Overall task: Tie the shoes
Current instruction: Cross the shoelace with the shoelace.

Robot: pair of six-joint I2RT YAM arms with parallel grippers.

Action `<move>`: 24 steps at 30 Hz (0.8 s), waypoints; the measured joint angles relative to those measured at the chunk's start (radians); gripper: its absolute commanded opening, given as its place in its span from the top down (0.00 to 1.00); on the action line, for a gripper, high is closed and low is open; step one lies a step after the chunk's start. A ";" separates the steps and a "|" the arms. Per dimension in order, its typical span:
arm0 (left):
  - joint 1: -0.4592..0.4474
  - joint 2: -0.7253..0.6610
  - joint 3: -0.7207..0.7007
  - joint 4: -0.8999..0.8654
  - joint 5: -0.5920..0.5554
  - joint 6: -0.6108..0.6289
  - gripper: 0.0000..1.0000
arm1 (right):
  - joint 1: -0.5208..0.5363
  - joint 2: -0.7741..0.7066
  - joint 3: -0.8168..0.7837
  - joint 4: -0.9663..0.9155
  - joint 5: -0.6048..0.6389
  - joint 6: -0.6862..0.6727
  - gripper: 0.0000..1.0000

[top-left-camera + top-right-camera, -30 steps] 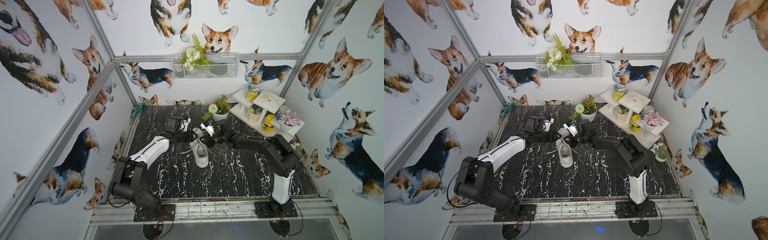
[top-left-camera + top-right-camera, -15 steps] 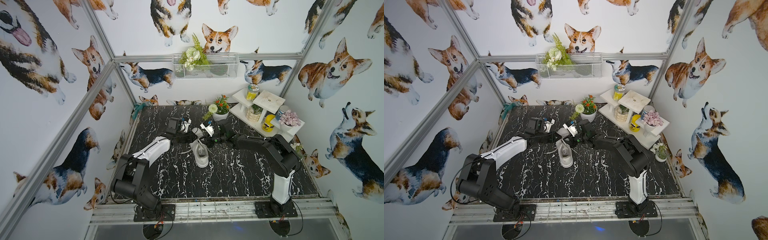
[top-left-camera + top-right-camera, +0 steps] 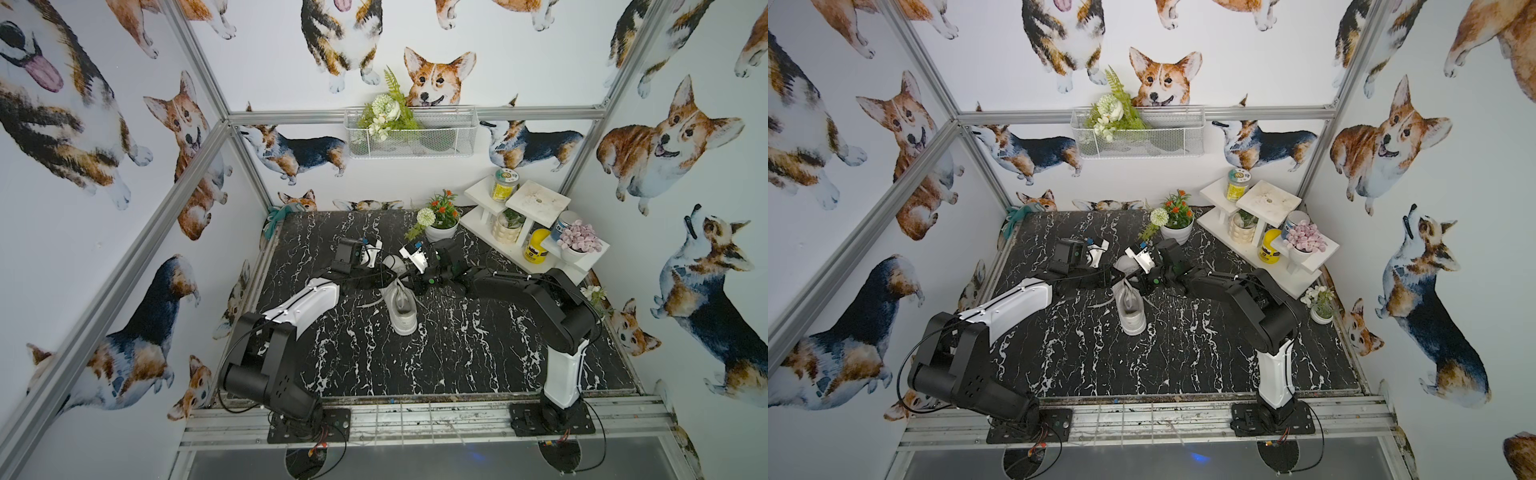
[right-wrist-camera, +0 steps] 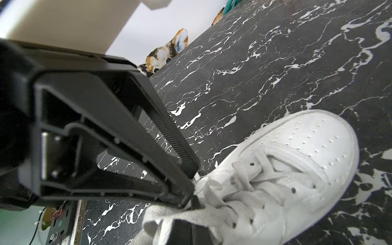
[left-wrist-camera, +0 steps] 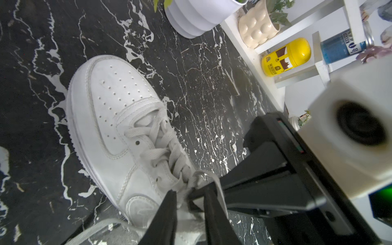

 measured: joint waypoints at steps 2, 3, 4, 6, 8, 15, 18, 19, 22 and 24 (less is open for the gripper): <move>-0.006 -0.005 0.000 0.006 0.005 -0.006 0.70 | 0.001 0.001 0.001 0.000 0.001 -0.001 1.00; -0.008 -0.006 0.000 0.010 0.006 -0.006 0.70 | 0.001 0.001 0.002 -0.001 0.001 -0.001 1.00; -0.009 -0.005 0.000 0.012 0.006 -0.007 0.70 | 0.001 0.001 0.002 -0.002 0.001 -0.001 1.00; -0.012 -0.003 0.000 0.017 0.006 -0.013 0.70 | 0.002 0.001 0.002 -0.003 0.001 -0.001 1.00; -0.014 0.003 0.000 0.029 0.005 -0.013 0.70 | 0.003 0.001 0.002 -0.005 0.003 -0.001 1.00; -0.016 0.014 -0.003 0.053 0.003 -0.021 0.71 | 0.004 0.001 0.004 -0.009 0.007 -0.002 1.00; -0.017 0.013 -0.008 0.055 -0.005 -0.020 0.70 | 0.004 0.001 0.004 -0.011 0.007 -0.002 1.00; -0.017 0.011 -0.011 0.055 -0.009 -0.020 0.70 | 0.004 0.001 0.004 -0.011 0.007 -0.002 1.00; -0.017 0.002 -0.021 0.053 -0.024 -0.016 0.70 | 0.005 0.001 0.004 -0.011 0.008 -0.002 1.00; -0.017 -0.009 -0.029 0.048 -0.033 -0.016 0.70 | 0.005 0.001 0.004 -0.011 0.008 -0.002 1.00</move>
